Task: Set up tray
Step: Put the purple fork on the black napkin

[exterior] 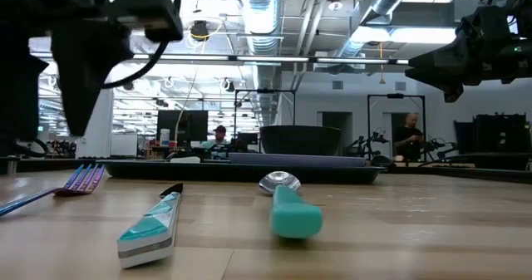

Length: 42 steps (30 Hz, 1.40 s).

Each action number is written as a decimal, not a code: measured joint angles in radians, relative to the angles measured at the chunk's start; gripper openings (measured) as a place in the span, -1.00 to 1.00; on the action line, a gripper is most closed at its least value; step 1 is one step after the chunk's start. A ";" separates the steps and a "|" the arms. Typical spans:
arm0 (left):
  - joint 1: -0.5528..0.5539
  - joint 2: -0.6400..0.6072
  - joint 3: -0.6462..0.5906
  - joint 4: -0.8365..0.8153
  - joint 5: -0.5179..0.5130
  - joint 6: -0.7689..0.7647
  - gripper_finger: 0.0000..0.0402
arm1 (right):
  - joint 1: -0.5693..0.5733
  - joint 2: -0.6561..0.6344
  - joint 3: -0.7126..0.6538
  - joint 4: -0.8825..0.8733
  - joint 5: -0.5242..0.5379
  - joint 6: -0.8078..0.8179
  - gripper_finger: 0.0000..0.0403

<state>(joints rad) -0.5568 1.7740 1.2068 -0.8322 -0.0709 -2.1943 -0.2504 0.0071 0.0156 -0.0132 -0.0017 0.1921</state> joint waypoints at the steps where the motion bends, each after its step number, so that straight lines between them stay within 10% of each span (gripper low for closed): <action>1: 0.000 0.004 -0.001 -0.004 0.006 0.000 -0.33 | 0.000 0.000 0.000 0.000 0.000 0.000 -0.32; 22: 0.003 0.169 0.004 0.111 0.057 0.001 -0.34 | 0.000 -0.001 0.000 0.001 0.000 0.000 -0.32; 32: 0.006 0.171 0.002 0.098 0.049 -0.053 -0.93 | 0.000 -0.001 0.000 0.001 0.000 0.000 -0.32; 42: -0.011 0.162 0.002 0.063 0.039 -0.055 -0.98 | 0.000 -0.001 0.000 0.001 0.000 0.000 -0.31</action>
<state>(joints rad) -0.5675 1.9363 1.2087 -0.7692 -0.0318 -2.2489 -0.2504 0.0063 0.0154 -0.0124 -0.0017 0.1923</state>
